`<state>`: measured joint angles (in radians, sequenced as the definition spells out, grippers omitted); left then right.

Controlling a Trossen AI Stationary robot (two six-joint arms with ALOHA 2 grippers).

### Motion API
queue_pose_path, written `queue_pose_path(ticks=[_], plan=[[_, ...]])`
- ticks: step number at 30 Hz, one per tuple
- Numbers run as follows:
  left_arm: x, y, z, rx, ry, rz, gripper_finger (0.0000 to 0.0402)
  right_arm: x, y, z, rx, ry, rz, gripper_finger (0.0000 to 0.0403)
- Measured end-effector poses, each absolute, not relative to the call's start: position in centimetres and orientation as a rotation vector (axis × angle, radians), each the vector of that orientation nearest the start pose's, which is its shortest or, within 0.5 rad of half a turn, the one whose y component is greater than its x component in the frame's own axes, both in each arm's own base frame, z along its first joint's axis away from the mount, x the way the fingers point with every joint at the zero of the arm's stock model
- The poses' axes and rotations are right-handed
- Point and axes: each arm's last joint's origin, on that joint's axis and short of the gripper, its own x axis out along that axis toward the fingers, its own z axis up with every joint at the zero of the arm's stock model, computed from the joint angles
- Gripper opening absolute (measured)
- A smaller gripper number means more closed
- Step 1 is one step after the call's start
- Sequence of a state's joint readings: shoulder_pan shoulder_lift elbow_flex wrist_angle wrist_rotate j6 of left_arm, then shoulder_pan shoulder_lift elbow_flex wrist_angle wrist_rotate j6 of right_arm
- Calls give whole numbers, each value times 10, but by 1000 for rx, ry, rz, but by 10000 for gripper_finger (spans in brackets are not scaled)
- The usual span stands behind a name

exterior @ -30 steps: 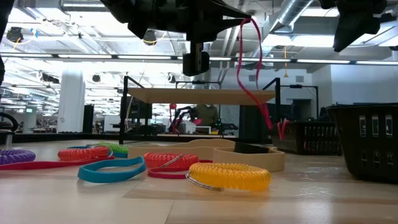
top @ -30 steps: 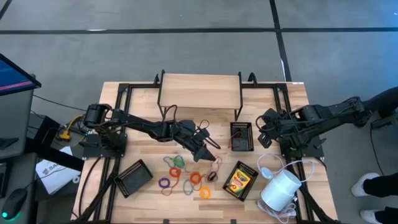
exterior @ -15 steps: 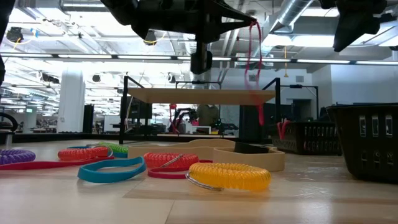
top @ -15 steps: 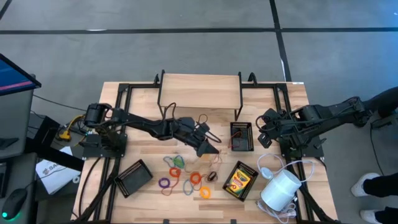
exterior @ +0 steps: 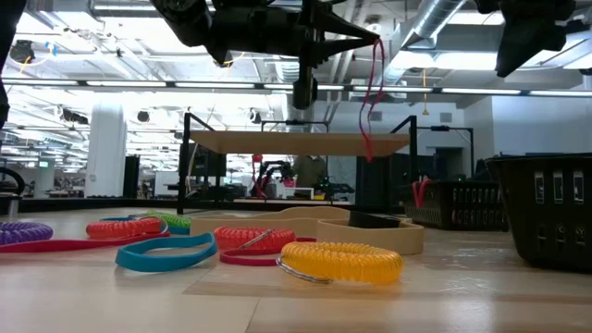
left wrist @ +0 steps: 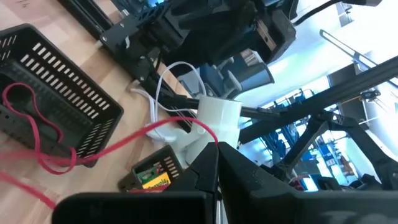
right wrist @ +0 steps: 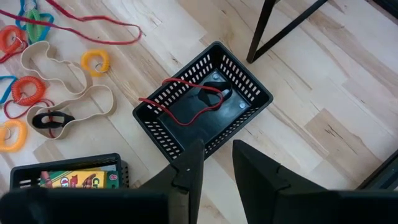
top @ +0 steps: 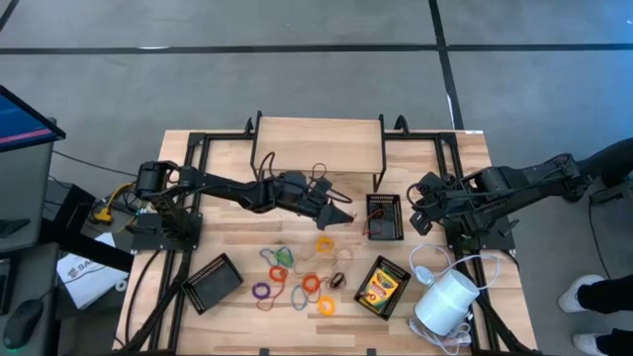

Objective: Pick & Place Office Desk Supplies
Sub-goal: Put the top red rubber band into the top right black bin

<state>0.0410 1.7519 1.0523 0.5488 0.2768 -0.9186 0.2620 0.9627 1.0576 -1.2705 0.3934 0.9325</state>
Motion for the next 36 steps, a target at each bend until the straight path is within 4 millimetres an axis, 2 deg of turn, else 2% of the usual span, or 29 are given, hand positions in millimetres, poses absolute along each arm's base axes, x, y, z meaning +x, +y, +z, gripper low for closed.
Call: queue_pose_path(ticks=[19, 26, 30, 36], plan=[[391, 12, 241, -885, 222, -127, 1, 145, 27, 317, 484, 909, -595, 84], [427, 19, 248, -841, 207, -104, 1, 146, 28, 318, 496, 901, -598, 84], [444, 24, 238, -838, 283, -61, 1, 145, 29, 318, 505, 902, -595, 84], [465, 28, 223, -840, 294, -51, 0, 141, 42, 318, 512, 904, -534, 84]])
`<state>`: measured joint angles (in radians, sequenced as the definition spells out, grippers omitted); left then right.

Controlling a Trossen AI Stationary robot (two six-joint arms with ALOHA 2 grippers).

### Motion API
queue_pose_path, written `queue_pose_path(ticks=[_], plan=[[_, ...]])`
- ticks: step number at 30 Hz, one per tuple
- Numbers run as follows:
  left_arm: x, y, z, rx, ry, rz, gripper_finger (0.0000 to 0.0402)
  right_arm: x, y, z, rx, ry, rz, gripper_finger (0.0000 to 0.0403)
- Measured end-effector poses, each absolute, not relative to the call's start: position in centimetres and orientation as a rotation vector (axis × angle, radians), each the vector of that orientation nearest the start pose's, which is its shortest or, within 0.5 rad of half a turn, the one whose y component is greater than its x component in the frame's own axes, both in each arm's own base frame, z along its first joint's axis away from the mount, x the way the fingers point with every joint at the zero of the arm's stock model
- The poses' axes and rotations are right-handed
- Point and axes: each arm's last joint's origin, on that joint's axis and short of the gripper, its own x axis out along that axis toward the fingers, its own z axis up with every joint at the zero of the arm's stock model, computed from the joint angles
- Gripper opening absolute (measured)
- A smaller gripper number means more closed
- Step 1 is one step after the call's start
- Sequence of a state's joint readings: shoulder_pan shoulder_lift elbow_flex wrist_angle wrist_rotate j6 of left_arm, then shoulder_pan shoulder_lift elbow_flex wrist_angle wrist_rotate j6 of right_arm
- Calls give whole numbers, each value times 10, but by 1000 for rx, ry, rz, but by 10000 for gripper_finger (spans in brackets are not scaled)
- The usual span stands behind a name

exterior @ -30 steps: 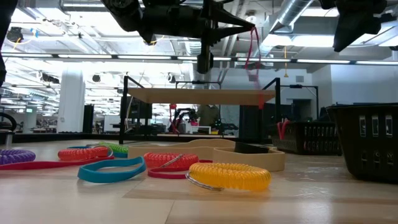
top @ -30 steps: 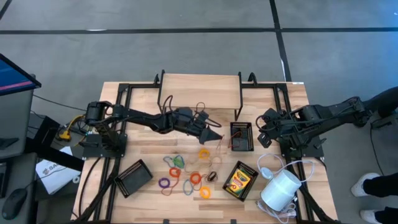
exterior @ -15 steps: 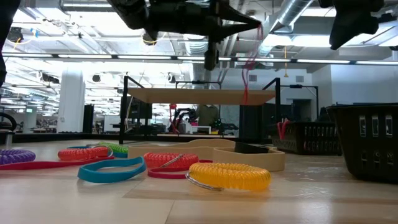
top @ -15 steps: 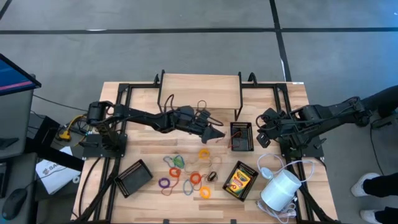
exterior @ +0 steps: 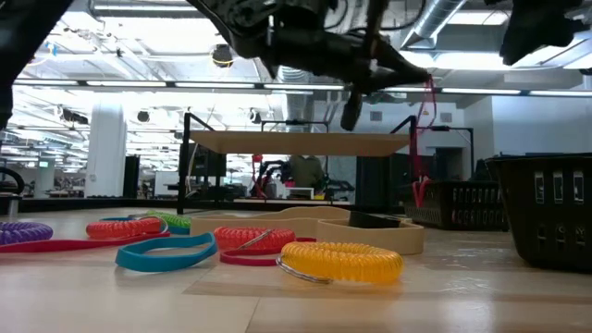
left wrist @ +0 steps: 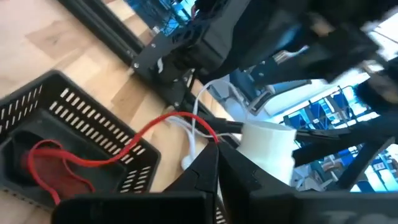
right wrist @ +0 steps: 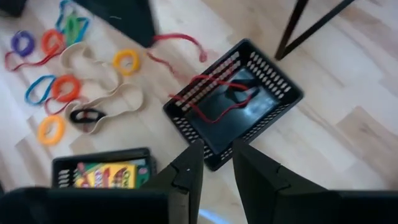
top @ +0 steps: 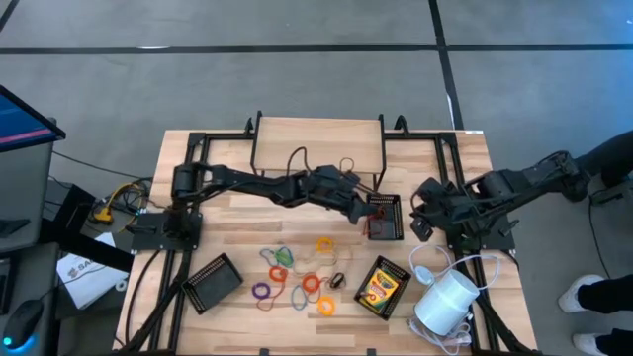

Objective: Pick & Place Office Desk Supplies
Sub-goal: Put the top red rubber band into the top right black bin

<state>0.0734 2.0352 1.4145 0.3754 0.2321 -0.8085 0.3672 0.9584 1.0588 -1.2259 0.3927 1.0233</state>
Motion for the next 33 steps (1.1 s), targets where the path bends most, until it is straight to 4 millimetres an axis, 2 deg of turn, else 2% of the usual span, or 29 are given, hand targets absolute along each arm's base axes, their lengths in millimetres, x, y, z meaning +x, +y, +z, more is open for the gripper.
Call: queue_pose_path(ticks=[5, 13, 18, 23, 27, 33], plan=[[478, 28, 207, -852, 319, -43, 0, 133, 55, 321, 509, 903, -456, 84], [503, 31, 205, -848, 280, -58, 0, 126, 67, 322, 513, 911, -388, 84], [515, 42, 198, -852, 273, -40, 0, 124, 72, 322, 504, 916, -362, 84], [519, 53, 204, -858, 234, -33, 0, 122, 75, 322, 510, 908, -359, 84], [518, 58, 201, -861, 241, -16, 0, 121, 76, 322, 502, 906, -352, 84], [518, 57, 201, -862, 247, -13, 0, 121, 76, 322, 502, 906, -352, 84]])
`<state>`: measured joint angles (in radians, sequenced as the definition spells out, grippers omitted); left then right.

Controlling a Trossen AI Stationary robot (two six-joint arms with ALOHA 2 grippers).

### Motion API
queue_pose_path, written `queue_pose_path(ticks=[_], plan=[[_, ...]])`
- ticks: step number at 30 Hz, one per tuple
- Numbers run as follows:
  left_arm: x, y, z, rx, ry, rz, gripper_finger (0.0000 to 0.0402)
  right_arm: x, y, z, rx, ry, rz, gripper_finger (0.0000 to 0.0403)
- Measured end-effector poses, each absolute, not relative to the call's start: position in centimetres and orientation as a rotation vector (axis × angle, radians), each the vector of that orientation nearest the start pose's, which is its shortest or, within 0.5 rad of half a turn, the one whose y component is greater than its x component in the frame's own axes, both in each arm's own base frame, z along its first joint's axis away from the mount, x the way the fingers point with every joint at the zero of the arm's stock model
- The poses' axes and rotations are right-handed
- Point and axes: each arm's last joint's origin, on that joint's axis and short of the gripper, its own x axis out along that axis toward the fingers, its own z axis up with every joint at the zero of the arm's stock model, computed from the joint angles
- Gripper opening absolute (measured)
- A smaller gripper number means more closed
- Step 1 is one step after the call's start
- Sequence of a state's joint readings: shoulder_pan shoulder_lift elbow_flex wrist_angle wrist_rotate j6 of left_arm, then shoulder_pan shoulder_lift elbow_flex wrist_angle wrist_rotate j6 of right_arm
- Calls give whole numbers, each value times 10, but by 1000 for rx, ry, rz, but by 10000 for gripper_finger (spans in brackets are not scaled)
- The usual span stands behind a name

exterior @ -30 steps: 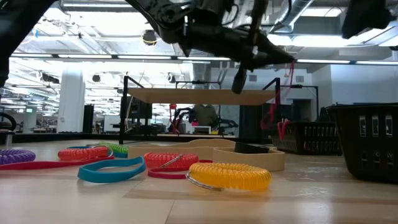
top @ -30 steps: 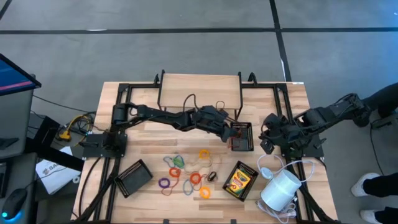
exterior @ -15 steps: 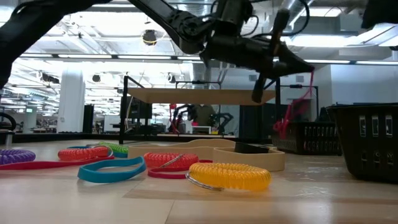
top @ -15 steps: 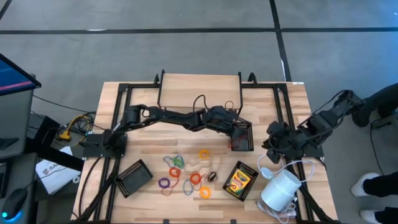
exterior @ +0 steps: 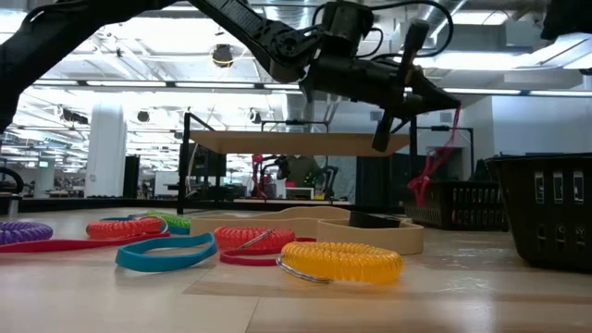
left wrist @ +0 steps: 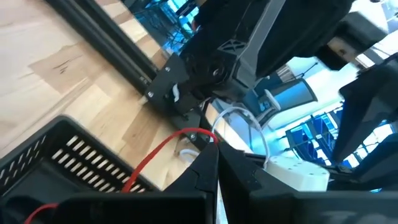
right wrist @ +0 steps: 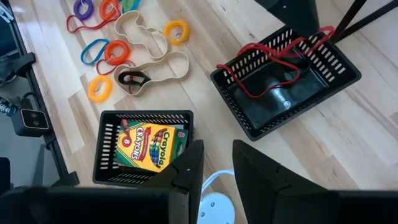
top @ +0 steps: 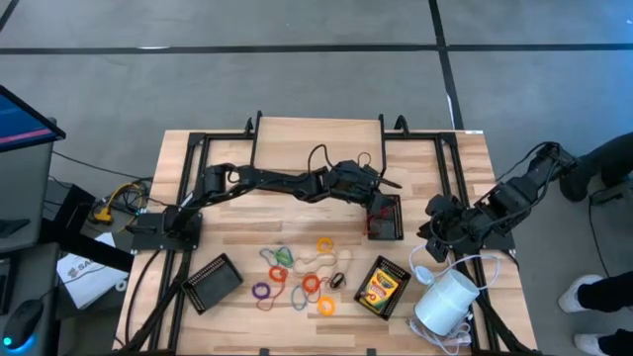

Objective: Pick & Place Office Desk Supplies
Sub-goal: Put the top red rubber band into the top right black bin

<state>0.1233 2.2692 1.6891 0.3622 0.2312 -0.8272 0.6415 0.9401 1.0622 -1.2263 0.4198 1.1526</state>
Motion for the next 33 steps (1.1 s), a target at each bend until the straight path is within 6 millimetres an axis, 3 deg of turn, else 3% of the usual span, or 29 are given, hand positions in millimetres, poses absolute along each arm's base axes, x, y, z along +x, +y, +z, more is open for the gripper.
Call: queue_pose_path(ticks=[11, 20, 33], plan=[[521, 60, 211, -867, 213, -20, 1, 121, 75, 322, 495, 898, -361, 84], [527, 58, 236, -836, 145, -54, 1, 121, 75, 322, 489, 885, -371, 84], [526, 50, 226, -816, 246, -33, 1, 122, 75, 322, 500, 881, -374, 84]])
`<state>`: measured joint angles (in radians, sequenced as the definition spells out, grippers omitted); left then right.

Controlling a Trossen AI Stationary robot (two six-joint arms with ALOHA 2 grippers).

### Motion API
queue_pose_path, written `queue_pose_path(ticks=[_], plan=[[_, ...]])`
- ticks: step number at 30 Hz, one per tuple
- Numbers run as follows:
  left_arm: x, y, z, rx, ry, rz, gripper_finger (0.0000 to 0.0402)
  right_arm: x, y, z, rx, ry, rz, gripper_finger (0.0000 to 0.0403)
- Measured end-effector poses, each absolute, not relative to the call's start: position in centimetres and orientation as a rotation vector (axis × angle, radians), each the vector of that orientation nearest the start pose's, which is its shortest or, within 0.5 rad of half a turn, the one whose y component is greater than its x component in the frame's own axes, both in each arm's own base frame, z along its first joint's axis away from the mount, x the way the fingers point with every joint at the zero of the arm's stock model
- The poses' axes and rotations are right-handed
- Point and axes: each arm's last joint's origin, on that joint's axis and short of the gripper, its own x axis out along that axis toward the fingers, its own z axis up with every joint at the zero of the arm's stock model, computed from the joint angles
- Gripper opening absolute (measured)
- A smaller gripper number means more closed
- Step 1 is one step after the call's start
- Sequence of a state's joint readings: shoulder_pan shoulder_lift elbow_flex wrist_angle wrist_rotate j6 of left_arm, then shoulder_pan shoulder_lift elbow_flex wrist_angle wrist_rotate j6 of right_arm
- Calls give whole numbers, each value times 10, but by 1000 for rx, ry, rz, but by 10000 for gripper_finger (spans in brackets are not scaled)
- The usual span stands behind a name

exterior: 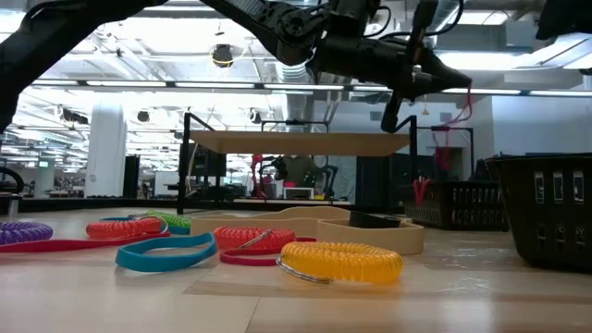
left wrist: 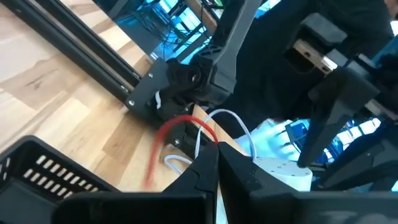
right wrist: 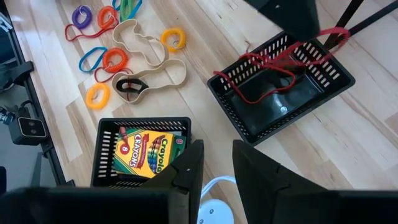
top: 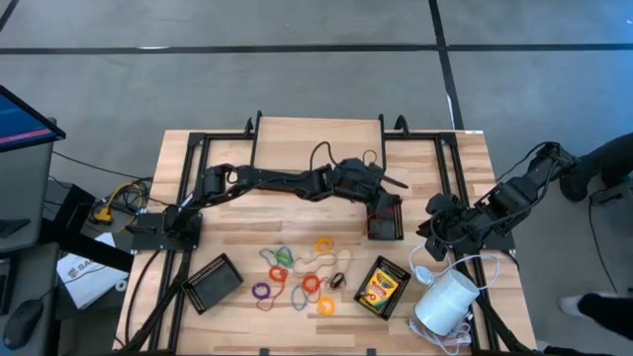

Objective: Pick & Place Office Desk Supplies
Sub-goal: Put the top red rubber band into the top right black bin

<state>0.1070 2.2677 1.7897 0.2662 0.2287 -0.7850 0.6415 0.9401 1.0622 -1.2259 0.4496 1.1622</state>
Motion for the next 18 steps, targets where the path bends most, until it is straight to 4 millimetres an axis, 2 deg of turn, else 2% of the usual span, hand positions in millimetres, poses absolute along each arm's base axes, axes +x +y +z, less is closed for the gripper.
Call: queue_pose_path(ticks=[18], plan=[[524, 50, 219, -823, 310, -5, 2, 122, 75, 322, 500, 884, -371, 84]])
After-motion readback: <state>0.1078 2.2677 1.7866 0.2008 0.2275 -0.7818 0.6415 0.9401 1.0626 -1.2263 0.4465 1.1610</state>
